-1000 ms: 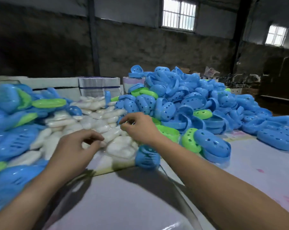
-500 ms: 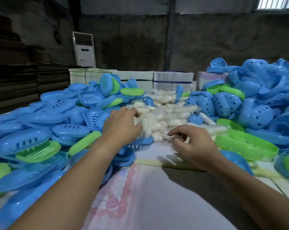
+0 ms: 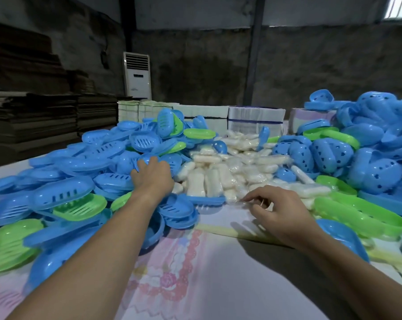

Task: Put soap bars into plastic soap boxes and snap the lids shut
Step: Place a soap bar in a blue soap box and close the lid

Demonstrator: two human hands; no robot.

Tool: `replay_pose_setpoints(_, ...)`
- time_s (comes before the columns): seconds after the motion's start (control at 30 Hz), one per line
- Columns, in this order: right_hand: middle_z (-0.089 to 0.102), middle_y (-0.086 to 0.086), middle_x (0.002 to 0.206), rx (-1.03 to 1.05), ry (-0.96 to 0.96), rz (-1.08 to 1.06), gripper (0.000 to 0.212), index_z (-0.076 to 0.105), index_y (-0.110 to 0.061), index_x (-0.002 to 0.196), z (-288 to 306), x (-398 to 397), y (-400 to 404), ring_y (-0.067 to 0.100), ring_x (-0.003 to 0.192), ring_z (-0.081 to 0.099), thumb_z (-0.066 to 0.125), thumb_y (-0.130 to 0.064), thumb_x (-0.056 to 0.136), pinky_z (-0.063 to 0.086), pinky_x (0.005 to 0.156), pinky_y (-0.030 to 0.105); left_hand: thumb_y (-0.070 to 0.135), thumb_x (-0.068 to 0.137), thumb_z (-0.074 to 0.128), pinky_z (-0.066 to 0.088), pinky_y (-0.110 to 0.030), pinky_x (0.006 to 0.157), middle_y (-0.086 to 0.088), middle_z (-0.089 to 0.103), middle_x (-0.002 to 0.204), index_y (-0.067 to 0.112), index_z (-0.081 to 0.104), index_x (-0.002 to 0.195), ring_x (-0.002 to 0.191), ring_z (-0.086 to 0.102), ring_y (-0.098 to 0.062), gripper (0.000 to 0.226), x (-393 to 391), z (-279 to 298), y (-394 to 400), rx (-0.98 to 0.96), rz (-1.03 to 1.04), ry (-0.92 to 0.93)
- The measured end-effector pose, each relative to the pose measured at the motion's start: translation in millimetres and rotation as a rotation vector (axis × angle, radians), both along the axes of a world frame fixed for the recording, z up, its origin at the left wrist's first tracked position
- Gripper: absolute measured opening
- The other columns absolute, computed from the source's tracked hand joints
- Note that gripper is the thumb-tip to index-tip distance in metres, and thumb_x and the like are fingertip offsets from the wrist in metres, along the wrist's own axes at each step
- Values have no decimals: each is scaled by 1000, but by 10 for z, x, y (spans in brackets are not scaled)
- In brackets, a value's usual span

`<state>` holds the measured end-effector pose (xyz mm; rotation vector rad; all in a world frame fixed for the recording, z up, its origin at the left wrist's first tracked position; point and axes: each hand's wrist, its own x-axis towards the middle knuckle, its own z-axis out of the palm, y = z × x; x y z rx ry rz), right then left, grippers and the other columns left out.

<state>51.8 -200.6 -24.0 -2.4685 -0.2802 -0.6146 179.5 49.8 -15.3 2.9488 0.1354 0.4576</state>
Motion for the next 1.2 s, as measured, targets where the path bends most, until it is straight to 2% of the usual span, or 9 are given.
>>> replay_pose_setpoints(0.13, 69, -8, 77, 29, 1, -4, 25, 74, -30, 89, -12, 18, -7, 6, 80, 58, 64, -10, 80, 47, 74, 22, 21, 105, 42, 38, -49, 98, -12, 48, 133, 9, 56, 121, 124, 41, -41, 24, -40, 60, -53, -235, -103, -156)
replay_pose_setpoints(0.27, 67, -11, 73, 93, -19, -11, 29, 68, -39, 80, -30, 31, -20, 6, 79, 58, 64, -10, 80, 48, 73, 22, 23, 107, 43, 36, -37, 69, 1, 57, 92, 14, 50, 100, 96, 55, -30, 13, -173, 157, -172, -586, -292, -347)
replay_pose_setpoints(0.37, 66, -13, 73, 133, -31, -23, 30, 66, -42, 77, -33, 43, -29, 6, 79, 57, 65, -12, 80, 45, 70, 18, 22, 106, 45, 44, -37, 74, 4, 60, 93, 20, 55, 99, 94, 57, -24, 13, -298, 283, -270, -897, -311, -382)
replay_pose_setpoints(0.5, 65, -9, 70, 163, -48, -49, 25, 70, -35, 81, -24, 63, -44, 5, 76, 56, 66, -11, 81, 40, 66, 10, 10, 106, 47, 59, -39, 69, -11, 67, 103, 10, 65, 103, 87, 65, -25, 18, -491, 355, -484, -1680, -389, -12)
replay_pose_setpoints(0.67, 60, -11, 64, 209, -51, -73, 20, 69, -34, 84, -25, 88, -75, 6, 69, 54, 65, -14, 83, 40, 64, 12, 4, 105, 47, 53, -62, 67, -19, 62, 116, 2, 61, 101, 86, 65, -43, 15, -589, 309, -645, -2268, -288, 472)
replay_pose_setpoints(0.73, 59, -14, 64, 224, -54, -64, 19, 68, -36, 85, -19, 94, -84, 6, 68, 54, 65, -18, 85, 40, 63, 14, 1, 104, 42, 52, -62, 65, -24, 67, 112, 1, 61, 98, 77, 66, -47, 20, -602, 294, -619, -2375, -181, 553)
replay_pose_setpoints(0.87, 62, -8, 70, 227, -46, -58, 20, 67, -38, 82, -31, 98, -77, 4, 68, 54, 65, -18, 86, 41, 64, 14, -4, 97, 38, 55, -47, 36, -23, 69, 71, -5, 62, 100, 44, 66, -39, 24, -652, 289, -654, -2492, -73, 547)
replay_pose_setpoints(1.03, 62, -9, 76, 202, -54, -65, 21, 68, -38, 88, -39, 101, -69, 5, 75, 55, 67, -17, 85, 41, 69, 20, 12, 100, 42, 37, -19, 26, -15, 53, 85, -3, 57, 97, 27, 48, -20, 22, -642, 230, -667, -2606, 13, 620)
replay_pose_setpoints(1.2, 62, -9, 82, 180, -70, -72, 22, 68, -38, 89, -34, 108, -62, 4, 76, 55, 68, -16, 84, 41, 72, 24, 39, 99, 60, 37, -16, 30, -18, 49, 93, -2, 59, 97, 62, 46, -16, 42, -739, 188, -679, -2655, -149, 791)
